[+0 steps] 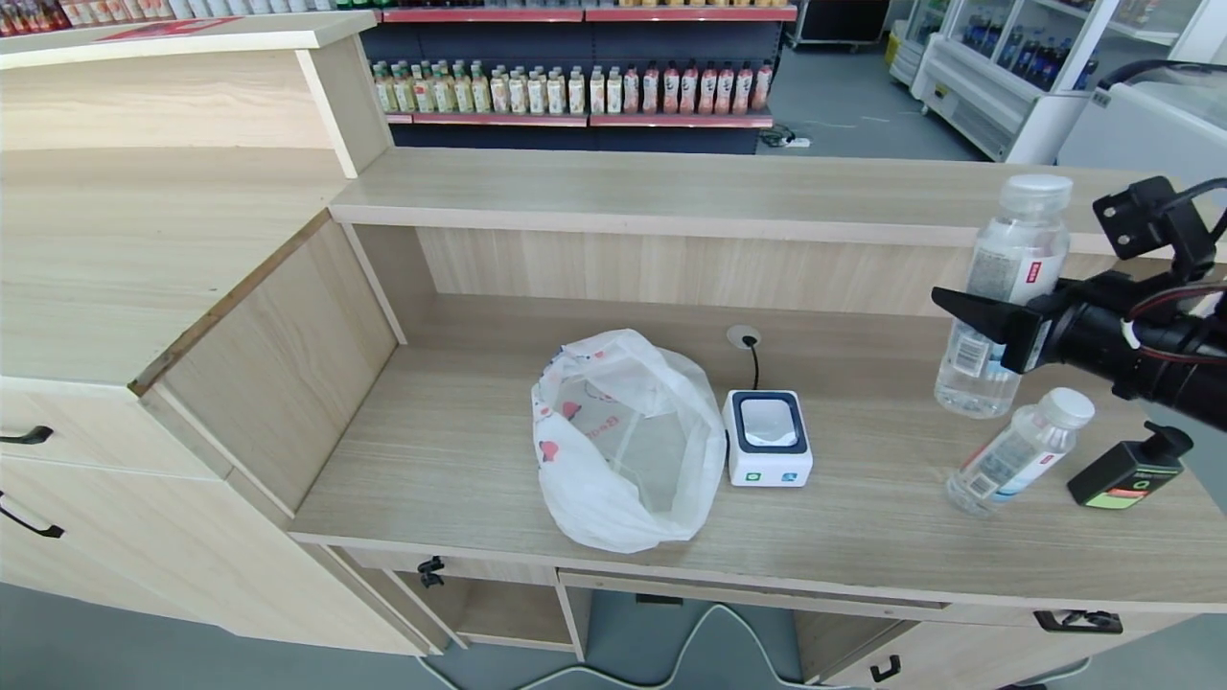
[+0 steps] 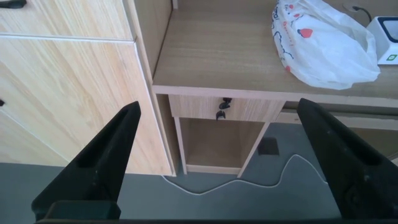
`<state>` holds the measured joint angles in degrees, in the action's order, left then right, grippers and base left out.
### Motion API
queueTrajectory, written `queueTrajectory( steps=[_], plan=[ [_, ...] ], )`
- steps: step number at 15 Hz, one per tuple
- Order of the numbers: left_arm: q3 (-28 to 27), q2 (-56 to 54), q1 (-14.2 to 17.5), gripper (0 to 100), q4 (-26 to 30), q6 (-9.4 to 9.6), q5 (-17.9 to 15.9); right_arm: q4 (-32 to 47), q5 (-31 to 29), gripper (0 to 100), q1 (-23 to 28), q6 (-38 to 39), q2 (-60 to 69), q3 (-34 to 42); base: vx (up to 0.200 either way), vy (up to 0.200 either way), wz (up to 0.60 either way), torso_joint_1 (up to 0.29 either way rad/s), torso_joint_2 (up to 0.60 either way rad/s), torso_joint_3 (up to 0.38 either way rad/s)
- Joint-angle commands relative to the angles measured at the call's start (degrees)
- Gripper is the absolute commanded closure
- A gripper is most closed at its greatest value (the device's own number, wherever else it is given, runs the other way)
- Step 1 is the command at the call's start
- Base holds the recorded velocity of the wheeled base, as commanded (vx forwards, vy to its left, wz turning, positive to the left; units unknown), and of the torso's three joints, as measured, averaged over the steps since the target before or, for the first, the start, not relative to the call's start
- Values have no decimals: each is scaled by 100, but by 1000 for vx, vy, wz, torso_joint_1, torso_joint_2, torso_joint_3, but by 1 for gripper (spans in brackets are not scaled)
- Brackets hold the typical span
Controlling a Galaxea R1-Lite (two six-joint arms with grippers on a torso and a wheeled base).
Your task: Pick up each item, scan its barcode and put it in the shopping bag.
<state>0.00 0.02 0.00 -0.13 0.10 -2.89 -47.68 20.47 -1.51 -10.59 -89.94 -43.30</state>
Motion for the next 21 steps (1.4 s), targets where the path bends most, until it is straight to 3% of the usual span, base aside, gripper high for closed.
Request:
queueTrajectory(
  steps=[1, 3, 9, 14, 21],
  plan=[
    [0, -2, -9, 0, 5, -1, -1, -110, -122, 100, -385, 57, -199, -38, 0, 0, 0, 0, 0, 0],
    [-9, -2, -9, 0, -4, -1, -1, -286, -157, 100, -675, -48, -261, 6, 0, 0, 0, 0, 0, 0],
    [0, -2, 0, 0, -4, -1, -1, -365, -157, 100, -394, -1428, -190, 331, 0, 0, 0, 0, 0, 0],
    [-9, -2, 0, 0, -4, -1, -1, -708, -166, 100, -323, -1797, -305, 296, 0, 0, 0, 0, 0, 0],
    [-9, -2, -9, 0, -4, -1, -1, -1147, -219, 100, -280, -2579, -753, 111, 0, 0, 514, 3, 0, 1]
  ],
)
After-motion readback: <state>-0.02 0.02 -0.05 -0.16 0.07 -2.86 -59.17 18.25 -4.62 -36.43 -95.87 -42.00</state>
